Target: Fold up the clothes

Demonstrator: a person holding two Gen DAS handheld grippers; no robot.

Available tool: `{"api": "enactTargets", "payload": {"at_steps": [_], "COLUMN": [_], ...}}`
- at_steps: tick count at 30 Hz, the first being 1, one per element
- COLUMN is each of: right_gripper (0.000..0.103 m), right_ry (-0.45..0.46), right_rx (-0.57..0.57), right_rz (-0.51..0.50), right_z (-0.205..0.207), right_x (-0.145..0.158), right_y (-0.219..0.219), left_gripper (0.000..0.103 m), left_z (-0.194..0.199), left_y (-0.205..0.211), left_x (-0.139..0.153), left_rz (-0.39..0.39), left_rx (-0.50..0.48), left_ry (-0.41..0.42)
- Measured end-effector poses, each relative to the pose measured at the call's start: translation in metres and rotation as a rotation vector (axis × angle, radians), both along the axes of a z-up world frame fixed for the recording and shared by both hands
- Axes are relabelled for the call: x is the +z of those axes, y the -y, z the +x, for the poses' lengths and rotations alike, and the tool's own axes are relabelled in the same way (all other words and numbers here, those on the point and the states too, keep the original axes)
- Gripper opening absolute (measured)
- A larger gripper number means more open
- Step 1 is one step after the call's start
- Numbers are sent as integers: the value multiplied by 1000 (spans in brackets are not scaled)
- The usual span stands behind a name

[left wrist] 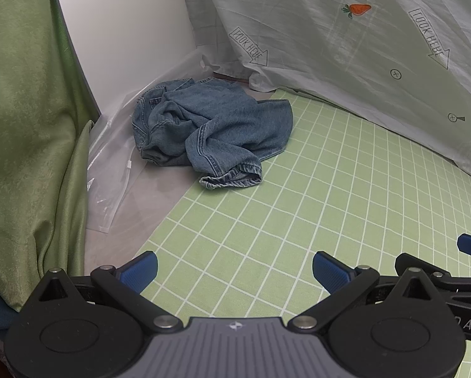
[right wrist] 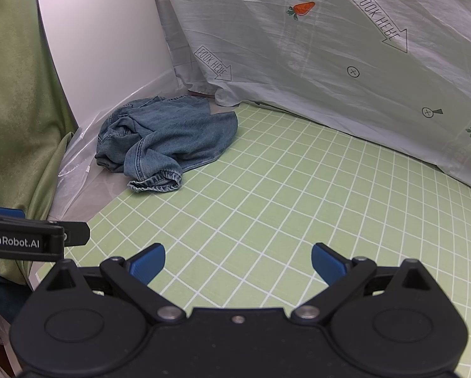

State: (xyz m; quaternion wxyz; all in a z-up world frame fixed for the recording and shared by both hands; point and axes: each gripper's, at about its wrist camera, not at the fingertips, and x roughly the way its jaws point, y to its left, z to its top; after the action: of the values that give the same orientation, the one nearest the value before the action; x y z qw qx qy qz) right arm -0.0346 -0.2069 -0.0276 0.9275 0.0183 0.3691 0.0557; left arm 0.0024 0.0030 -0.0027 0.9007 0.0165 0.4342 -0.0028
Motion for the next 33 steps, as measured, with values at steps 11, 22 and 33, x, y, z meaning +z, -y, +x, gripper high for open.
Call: {"api": "enactTargets", "payload": {"at_steps": [11,22,33], "right_gripper": [100,100,100], "right_ry": [2,-5,-7], "right_rx": [-12,-12,-10], "right_rz": [1,3,-2], "right_z": [0,1,11], "right_x": [-1,-2,-4], "right_y": [2,1,-2], "left_gripper": [103,103,103], "left_z": [2,4,15], "left_y": [2,2,1], "left_x": [-1,-3,-7], "left_rz": [1,-3,-11], "left_rx": [-1,7,8], "left_ry": [-6,-14,-24]}}
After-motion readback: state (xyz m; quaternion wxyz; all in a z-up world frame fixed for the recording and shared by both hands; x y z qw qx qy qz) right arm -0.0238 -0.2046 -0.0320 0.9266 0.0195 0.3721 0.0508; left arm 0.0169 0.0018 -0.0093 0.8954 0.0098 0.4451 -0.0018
